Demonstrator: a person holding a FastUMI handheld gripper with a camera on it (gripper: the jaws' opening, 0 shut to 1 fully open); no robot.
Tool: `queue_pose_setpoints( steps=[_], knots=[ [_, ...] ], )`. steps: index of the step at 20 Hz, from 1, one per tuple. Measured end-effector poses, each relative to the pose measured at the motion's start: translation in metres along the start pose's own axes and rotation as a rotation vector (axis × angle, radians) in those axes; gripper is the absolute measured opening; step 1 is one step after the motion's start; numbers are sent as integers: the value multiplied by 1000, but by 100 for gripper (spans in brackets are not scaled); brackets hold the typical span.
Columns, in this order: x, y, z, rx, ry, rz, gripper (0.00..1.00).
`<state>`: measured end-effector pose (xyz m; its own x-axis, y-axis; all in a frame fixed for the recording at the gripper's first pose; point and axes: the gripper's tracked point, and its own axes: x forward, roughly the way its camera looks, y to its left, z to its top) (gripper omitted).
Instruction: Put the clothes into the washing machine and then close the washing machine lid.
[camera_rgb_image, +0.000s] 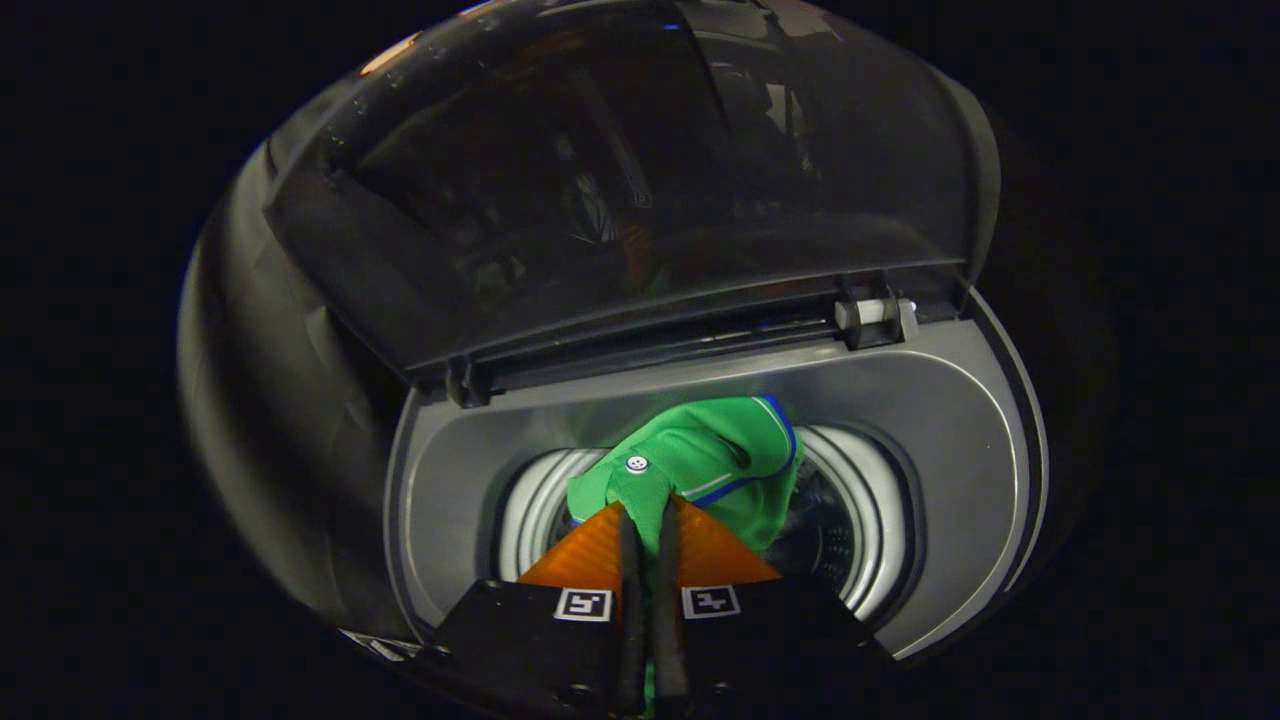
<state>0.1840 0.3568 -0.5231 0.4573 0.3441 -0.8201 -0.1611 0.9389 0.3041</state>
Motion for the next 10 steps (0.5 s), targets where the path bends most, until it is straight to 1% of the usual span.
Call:
queue_pose_setpoints(
  steps=[5, 10],
  knots=[
    [20, -7, -18, -11, 67, -18, 12],
    [30, -12, -24, -4, 110, -35, 12]
  ],
)
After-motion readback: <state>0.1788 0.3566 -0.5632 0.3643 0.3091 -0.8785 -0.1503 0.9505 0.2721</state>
